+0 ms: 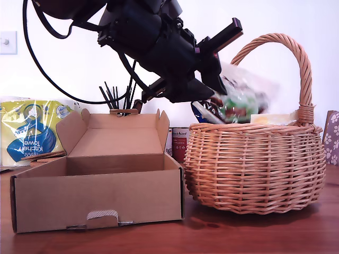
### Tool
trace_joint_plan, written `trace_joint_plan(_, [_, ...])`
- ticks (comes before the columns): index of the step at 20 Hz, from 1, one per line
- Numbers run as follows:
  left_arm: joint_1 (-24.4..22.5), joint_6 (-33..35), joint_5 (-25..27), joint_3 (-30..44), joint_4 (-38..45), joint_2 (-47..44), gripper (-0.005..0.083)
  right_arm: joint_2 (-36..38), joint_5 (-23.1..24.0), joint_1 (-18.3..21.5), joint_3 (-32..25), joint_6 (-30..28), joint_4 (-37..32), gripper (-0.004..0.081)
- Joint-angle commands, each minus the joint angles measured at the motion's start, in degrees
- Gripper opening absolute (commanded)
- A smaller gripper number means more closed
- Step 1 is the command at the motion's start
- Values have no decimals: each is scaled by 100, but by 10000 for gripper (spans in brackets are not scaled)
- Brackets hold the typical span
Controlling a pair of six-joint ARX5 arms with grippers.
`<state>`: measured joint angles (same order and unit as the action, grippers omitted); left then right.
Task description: Move the bags of Easter eggs from the cardboard box on the left into the woven basket on the right side.
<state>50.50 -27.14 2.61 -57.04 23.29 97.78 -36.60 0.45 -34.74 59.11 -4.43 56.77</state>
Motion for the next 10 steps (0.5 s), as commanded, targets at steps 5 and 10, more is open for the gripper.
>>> trace_joint_plan(5, [17,608,-304,-11,-42,46,603,17,-2,-11,-138,-13,-35,-13])
trace_joint_plan(10, [-83,1290,-299,-11,-1034,-656,497,17,-7,-11,-138,-13,-59,-13])
